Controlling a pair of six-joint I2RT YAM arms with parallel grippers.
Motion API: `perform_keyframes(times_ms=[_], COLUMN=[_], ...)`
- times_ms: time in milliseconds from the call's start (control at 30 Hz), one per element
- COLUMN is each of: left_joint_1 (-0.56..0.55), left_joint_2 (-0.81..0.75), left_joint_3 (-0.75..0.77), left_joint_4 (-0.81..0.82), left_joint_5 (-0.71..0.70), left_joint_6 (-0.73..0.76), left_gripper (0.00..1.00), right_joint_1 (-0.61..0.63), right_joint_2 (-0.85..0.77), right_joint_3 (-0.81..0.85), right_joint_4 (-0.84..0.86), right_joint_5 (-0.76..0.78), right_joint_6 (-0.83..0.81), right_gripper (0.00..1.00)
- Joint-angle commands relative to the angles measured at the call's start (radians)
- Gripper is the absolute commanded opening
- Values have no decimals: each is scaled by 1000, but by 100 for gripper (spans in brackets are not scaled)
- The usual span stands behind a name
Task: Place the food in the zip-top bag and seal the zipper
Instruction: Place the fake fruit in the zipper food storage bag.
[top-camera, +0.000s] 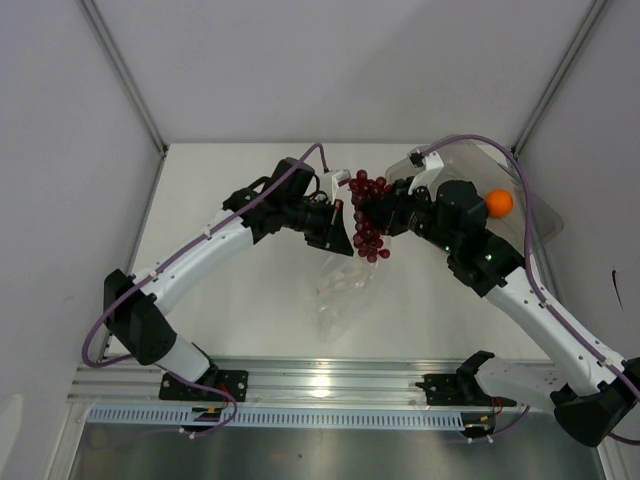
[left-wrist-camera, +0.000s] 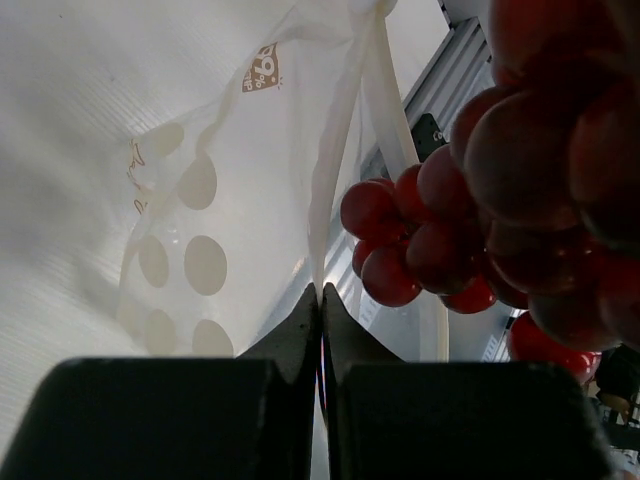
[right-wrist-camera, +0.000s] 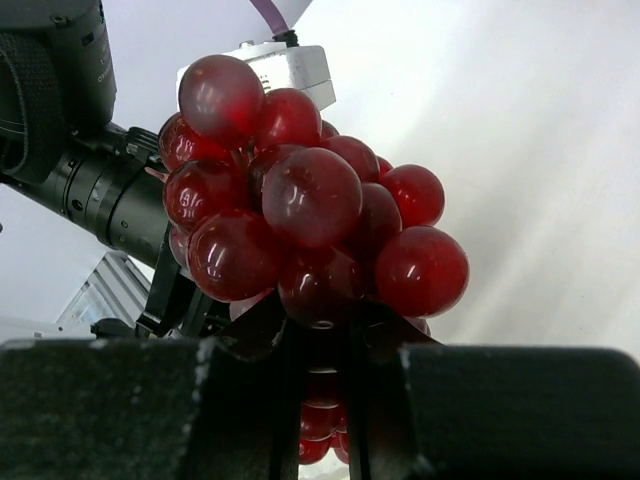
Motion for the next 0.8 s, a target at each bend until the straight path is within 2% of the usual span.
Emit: perform_keyframes(times_ms=[0, 433, 767], left_joint_1=[12, 13, 16], left_joint_2=[6, 17, 12], left_joint_3=[43, 26, 22], left_joint_4=[15, 48, 48], left_joint_5=[35, 41, 53], left_joint_6=[-19, -33, -30], left_gripper=[1, 1, 1], right_joint_1=[8, 54, 113], right_joint_2=[-11, -39, -30], right_joint_3=[3, 43, 47], right_joint_4=[143, 165, 166], right_joint_5=[2, -15, 39], right_joint_6=[-2, 57, 23], right_gripper=[0, 0, 0])
